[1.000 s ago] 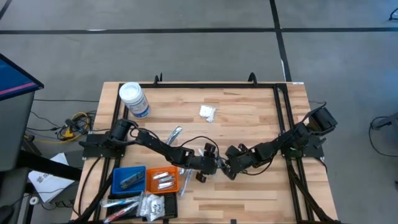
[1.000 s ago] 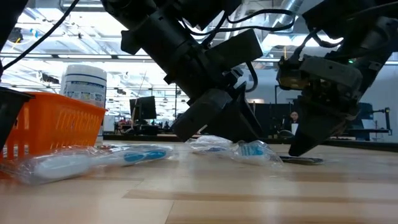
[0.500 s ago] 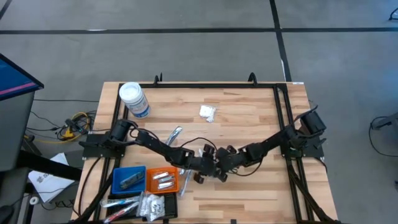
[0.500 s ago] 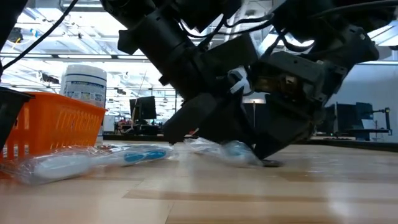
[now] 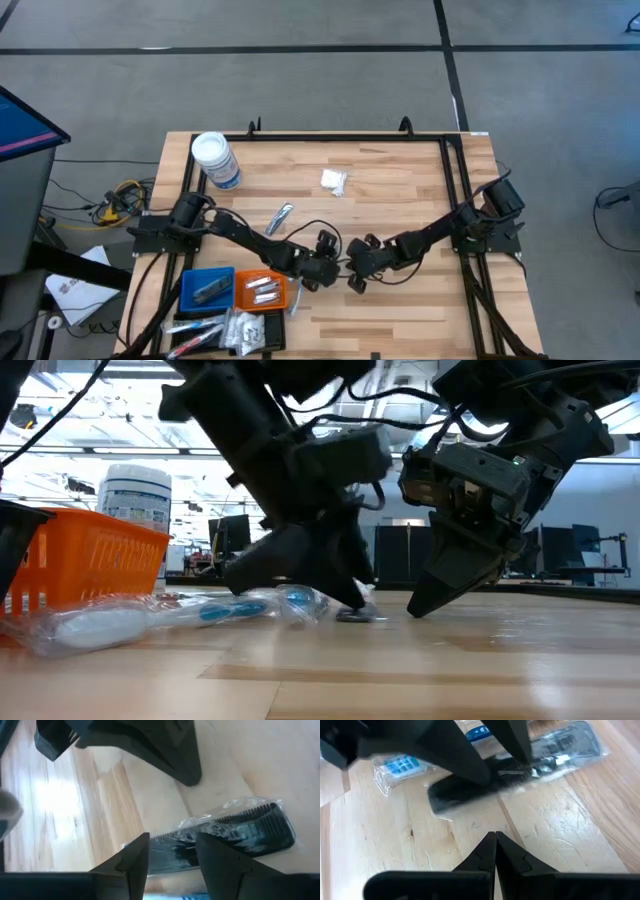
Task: Pick & Place Travel size toiletries
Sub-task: Put the black comb into the blue basket
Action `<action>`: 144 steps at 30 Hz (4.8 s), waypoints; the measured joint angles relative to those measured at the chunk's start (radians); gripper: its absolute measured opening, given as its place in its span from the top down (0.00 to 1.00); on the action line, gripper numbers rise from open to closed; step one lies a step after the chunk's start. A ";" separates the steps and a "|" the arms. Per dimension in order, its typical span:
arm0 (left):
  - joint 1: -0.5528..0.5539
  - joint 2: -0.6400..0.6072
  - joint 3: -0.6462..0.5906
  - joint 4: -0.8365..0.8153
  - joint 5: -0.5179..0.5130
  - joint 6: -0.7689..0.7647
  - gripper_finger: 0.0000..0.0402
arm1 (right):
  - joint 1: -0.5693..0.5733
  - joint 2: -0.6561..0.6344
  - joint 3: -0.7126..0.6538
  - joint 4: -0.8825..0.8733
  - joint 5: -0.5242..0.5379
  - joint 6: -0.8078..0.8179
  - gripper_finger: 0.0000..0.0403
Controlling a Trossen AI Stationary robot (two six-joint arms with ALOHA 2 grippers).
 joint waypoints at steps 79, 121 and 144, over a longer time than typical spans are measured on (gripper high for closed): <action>-0.014 -0.074 -0.118 0.137 0.040 0.104 0.98 | -0.029 -0.053 -0.005 0.012 0.050 -0.132 0.94; -0.732 -0.695 -0.435 -0.843 0.174 -2.024 0.99 | -0.025 -0.039 -0.002 0.291 0.104 -0.582 0.74; -0.769 -0.739 -0.513 -0.824 0.289 -2.058 0.78 | -0.024 -0.040 -0.002 0.322 0.101 -0.611 0.74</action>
